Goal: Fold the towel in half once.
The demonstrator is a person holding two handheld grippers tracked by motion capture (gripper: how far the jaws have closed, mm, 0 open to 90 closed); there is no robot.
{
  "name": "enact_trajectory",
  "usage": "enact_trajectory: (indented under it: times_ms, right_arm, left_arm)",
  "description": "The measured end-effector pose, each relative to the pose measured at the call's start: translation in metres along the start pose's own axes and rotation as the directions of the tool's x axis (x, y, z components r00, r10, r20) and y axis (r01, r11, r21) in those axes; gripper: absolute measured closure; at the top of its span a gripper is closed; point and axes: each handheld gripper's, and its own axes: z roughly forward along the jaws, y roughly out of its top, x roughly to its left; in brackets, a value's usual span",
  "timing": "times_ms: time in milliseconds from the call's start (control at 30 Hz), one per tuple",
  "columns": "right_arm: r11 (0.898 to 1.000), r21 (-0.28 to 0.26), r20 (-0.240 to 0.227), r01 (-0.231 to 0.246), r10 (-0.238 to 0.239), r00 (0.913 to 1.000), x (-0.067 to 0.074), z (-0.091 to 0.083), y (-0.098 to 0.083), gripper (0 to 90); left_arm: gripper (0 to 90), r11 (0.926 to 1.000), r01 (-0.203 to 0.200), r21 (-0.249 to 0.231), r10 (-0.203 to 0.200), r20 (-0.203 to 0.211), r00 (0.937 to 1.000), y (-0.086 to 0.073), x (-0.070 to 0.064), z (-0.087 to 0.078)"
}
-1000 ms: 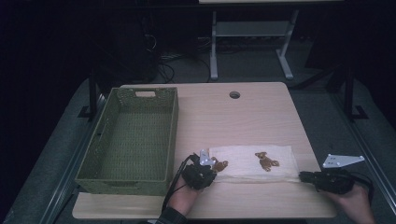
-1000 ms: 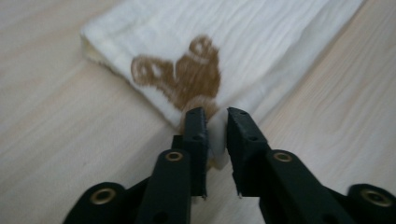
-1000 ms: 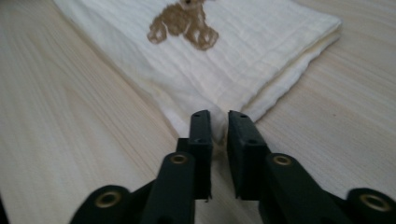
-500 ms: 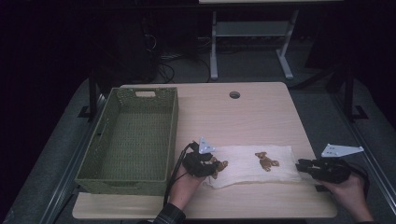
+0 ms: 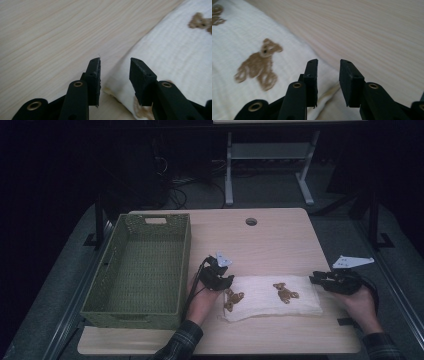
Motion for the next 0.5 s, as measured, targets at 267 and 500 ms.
enact_trajectory:
  times_ms: [267,500]
  right_arm:
    - [0.998,0.05,0.002,-0.045,0.045,0.999,-0.022,0.021,-0.002,67.3]
    - [0.997,0.065,-0.014,-0.034,0.035,0.9993,-0.023,0.026,-0.007,67.5]
  left_arm:
    - [59.9,0.999,0.031,0.032,-0.03,-0.017,0.9994,-0.003,0.012,0.013]
    - [59.8,0.9976,0.026,0.065,-0.024,-0.023,0.9994,-0.006,0.014,0.021]
